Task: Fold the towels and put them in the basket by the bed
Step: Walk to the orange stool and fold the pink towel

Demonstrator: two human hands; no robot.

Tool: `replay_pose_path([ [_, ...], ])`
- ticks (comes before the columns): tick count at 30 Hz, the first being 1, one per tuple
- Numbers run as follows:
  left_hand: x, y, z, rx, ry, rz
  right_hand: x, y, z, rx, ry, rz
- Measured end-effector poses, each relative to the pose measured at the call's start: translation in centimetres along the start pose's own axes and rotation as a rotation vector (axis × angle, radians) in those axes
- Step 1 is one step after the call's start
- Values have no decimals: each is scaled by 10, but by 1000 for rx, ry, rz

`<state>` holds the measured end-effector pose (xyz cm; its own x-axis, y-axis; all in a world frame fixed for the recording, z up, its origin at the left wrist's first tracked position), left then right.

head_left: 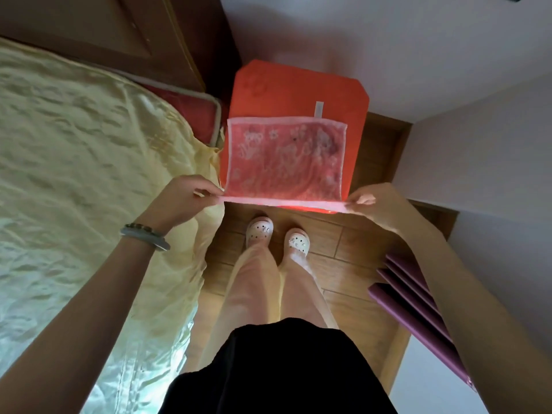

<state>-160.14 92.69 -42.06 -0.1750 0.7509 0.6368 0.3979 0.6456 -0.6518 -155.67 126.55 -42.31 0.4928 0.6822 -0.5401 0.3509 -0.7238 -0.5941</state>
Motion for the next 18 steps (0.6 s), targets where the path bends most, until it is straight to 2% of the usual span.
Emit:
replay_pose_path([
  [5, 8, -19, 48, 148, -1, -159, -19, -27, 58, 203, 17, 167],
  [9, 7, -23, 90, 273, -57, -262, -24, -35, 104, 291, 14, 180],
  [18, -12, -1, 136, 453, -131, -66, -32, -26, 145, 369, -44, -35],
])
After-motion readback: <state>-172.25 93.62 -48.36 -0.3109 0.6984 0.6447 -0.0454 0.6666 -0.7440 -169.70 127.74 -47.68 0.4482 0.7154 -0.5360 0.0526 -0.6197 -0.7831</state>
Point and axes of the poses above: each hand's wrist, its own z-axis towards the middle knuckle, its own y-axis out of the palm, x = y × z, the point moved 8 cm from there along z, towards the middle knuckle, and after that the axes turned 14 degrees about x, right-handed, at the moved point
